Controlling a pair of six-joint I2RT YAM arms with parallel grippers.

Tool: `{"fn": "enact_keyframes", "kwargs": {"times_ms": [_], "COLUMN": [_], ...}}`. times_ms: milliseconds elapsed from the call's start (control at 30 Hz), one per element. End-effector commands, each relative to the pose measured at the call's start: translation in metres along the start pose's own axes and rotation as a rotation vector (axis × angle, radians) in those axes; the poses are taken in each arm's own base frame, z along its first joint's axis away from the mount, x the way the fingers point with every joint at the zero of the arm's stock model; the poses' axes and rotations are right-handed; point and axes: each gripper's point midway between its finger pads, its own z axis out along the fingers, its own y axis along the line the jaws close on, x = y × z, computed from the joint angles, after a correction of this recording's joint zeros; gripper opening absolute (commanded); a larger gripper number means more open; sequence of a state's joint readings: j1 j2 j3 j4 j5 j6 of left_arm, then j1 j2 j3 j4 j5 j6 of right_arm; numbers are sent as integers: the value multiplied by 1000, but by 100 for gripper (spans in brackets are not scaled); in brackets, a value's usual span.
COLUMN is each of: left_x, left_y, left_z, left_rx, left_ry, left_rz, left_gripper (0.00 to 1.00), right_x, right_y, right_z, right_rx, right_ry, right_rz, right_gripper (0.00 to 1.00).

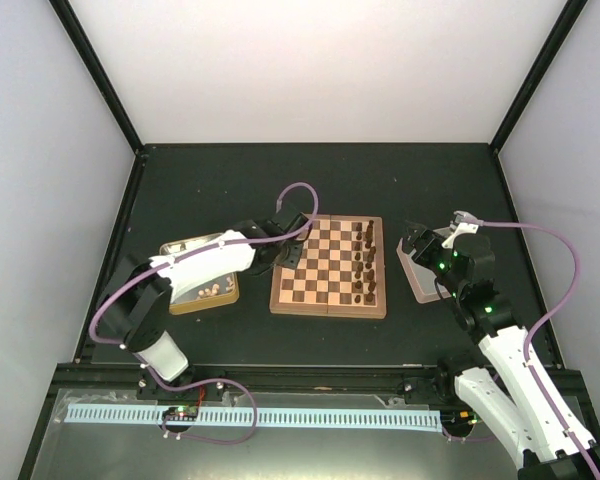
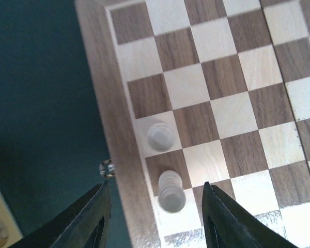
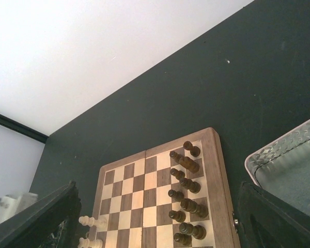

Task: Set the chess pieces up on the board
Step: Place the chess piece on the chessboard, then pick up the chess piece from the storage box.

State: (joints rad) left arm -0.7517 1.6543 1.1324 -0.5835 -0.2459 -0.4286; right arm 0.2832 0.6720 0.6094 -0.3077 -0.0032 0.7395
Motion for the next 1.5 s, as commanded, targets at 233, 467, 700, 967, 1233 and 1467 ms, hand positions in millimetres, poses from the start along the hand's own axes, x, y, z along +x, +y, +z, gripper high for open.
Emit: {"fn": "enact_keyframes", "kwargs": {"times_ms": [233, 467, 700, 967, 1233, 1467], "left_x": [-5, 66, 93, 105, 98, 86], "left_y": [132, 207, 201, 209, 225, 230], "left_z": [-79, -56, -19, 8, 14, 18], "left_rx": [-197, -273, -167, -228, -285, -280], "left_ry": [-184, -152, 0, 89, 70, 65], "left_rz": [-362, -699, -763, -738, -726, -728], "left_gripper": [52, 63, 54, 29, 27, 34], "right_x": [-4, -2, 0, 0, -1, -2], "right_y": [8, 12, 9, 7, 8, 9], "right_z": [2, 9, 9, 4, 4, 4], "right_rx": [-39, -53, -48, -46, -44, -46], "right_ry": [-10, 12, 17, 4, 4, 6], "right_rz": [9, 8, 7, 13, 12, 11], "right_gripper": [84, 84, 84, 84, 84, 84]}}
